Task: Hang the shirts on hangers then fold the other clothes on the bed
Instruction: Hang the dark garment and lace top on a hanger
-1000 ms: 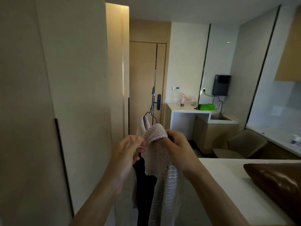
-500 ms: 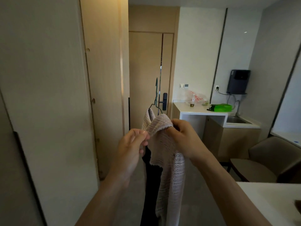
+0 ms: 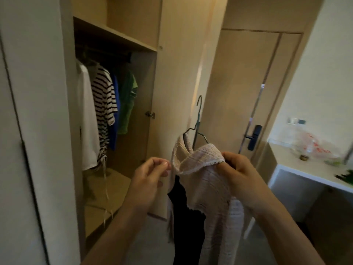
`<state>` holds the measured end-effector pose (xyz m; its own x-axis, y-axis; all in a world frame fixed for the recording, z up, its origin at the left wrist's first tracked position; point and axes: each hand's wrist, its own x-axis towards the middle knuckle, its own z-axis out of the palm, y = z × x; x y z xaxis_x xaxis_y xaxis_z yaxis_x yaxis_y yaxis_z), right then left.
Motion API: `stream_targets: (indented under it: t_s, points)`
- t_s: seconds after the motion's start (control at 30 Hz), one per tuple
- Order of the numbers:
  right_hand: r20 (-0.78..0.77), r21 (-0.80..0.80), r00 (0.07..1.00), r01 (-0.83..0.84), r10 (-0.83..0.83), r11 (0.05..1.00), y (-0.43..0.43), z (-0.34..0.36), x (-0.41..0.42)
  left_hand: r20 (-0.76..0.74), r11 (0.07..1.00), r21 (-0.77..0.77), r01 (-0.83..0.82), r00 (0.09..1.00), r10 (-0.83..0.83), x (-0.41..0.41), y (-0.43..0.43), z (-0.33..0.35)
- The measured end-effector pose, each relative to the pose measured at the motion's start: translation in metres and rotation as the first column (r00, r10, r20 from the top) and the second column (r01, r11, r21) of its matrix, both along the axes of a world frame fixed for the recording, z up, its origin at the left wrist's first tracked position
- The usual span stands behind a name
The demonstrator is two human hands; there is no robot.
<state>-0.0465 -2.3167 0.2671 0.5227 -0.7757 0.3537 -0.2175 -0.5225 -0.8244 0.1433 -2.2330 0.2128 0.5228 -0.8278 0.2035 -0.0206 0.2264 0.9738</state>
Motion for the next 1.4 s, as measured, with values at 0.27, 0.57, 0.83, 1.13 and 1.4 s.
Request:
stream_targets:
  t_s: [0.27, 0.57, 0.83, 1.13, 1.4]
  points:
    - [-0.053, 0.031, 0.96, -0.274, 0.276, 0.961, -0.157, -0.004, 0.066, -0.075, 0.973, -0.023, -0.228, 0.971, 0.226, 0.062, -0.123, -0.008]
    - [-0.003, 0.084, 0.814, -0.579, 0.582, 0.811, -0.277, 0.016, 0.166, -0.013, 0.855, -0.006, -0.518, 0.855, 0.518, 0.122, -0.195, 0.01]
    - [0.105, 0.153, 0.642, -0.765, 0.759, 0.626, -0.344, 0.038, 0.271, 0.038, 0.636, -0.054, -0.77, 0.635, 0.771, 0.16, -0.227, 0.022]
    - [0.09, 0.109, 0.489, -0.871, 0.868, 0.479, -0.349, 0.077, 0.436, 0.074, 0.377, 0.0, -0.926, 0.376, 0.924, 0.233, -0.254, 0.056]
    - [0.08, 0.095, 0.464, -0.885, 0.882, 0.456, -0.308, 0.137, 0.599, 0.095, 0.348, -0.07, -0.935, 0.341, 0.935, 0.32, -0.249, 0.097]
